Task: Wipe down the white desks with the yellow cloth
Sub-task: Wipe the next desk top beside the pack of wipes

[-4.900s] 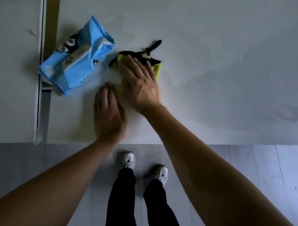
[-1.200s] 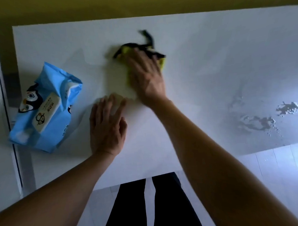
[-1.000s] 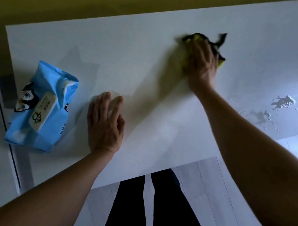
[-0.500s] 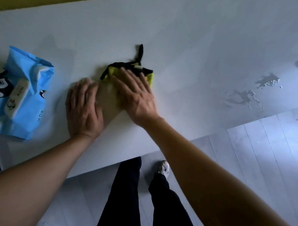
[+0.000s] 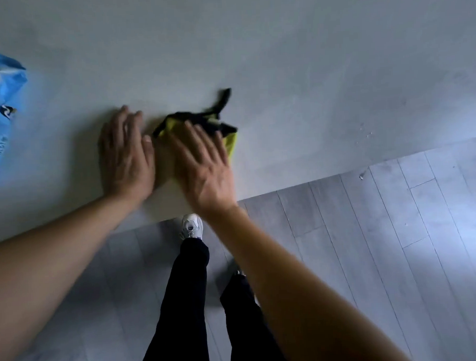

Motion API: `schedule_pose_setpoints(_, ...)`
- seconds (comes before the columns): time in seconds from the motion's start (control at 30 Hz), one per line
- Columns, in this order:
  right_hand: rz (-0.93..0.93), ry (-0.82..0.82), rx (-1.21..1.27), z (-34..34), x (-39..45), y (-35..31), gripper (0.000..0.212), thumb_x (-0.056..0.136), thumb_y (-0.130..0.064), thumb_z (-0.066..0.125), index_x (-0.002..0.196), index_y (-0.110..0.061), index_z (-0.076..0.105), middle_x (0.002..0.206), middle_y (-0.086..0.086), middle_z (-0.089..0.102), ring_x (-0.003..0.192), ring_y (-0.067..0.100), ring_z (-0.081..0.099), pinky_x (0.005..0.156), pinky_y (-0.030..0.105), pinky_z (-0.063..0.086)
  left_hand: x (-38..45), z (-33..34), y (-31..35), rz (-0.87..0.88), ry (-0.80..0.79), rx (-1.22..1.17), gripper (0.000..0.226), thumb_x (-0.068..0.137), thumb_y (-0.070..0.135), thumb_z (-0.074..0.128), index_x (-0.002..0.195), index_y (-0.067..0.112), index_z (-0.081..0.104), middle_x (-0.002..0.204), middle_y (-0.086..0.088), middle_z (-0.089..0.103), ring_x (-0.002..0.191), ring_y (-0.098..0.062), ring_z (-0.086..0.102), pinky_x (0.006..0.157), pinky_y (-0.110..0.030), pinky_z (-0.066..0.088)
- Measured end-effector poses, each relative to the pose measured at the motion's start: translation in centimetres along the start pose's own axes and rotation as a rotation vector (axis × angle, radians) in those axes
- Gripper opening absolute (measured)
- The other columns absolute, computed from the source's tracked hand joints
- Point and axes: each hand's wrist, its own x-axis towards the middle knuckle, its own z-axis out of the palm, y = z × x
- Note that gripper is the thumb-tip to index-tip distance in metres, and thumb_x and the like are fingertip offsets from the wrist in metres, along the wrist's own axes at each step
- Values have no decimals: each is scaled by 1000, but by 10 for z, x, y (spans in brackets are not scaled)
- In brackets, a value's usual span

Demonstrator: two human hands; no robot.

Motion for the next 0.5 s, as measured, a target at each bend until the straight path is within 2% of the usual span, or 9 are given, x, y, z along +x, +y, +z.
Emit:
schedule_pose_setpoints(0.1, -69, -43, 21, -8, -16, 11, 56, 97, -35, 58, 151, -22, 48, 161, 8, 36, 151, 24, 30, 124, 50, 17, -7, 16, 41, -34, 15, -35, 46, 109, 23, 36, 151, 7, 49, 161, -19, 41, 149, -40, 38, 124, -48, 25)
schedule_pose_setpoints(0.17, -22, -3, 15, -23, -20, 43, 54, 96, -31, 58, 148, -21, 51, 159, 9, 40, 150, 25, 33, 123, 50, 20, -13, 26, 58, -50, 37, 1, 48, 107, 25, 40, 151, 8, 49, 162, -19, 41, 150, -41, 36, 127, -49, 20)
schedule_pose_setpoints(0.3, 229, 219, -69, -77, -40, 153, 50, 92, -21, 54, 142, -16, 58, 153, 12, 47, 144, 28, 40, 115, 55, 30, -14, 31, 61, -70, 38, 59, 55, 103, 27, 39, 155, 10, 44, 165, -16, 37, 153, -41, 31, 129, -51, 15)
schedule_pose_setpoints(0.37, 360, 273, -129, -106, -47, 201, 49, 96, -20, 51, 144, -17, 55, 154, 13, 46, 145, 28, 39, 117, 55, 29, -14, 32, 61, -65, 41, 63, 55, 104, 27, 39, 156, 10, 43, 165, -16, 37, 153, -41, 30, 129, -52, 15)
schedule_pose_setpoints(0.43, 525, 287, -155, -118, -45, 219, 50, 101, -28, 39, 150, -23, 48, 160, 10, 38, 149, 25, 30, 122, 53, 20, -13, 33, 60, -66, 44, 60, 55, 104, 27, 39, 156, 10, 43, 166, -16, 36, 154, -41, 29, 129, -51, 14)
schedule_pose_setpoints(0.5, 608, 314, -179, -112, -41, 206, 52, 101, -31, 37, 152, -23, 45, 161, 9, 36, 150, 25, 29, 123, 53, 16, -15, 33, 59, -68, 54, 56, 54, 104, 26, 39, 156, 11, 43, 166, -16, 35, 154, -41, 29, 129, -51, 14)
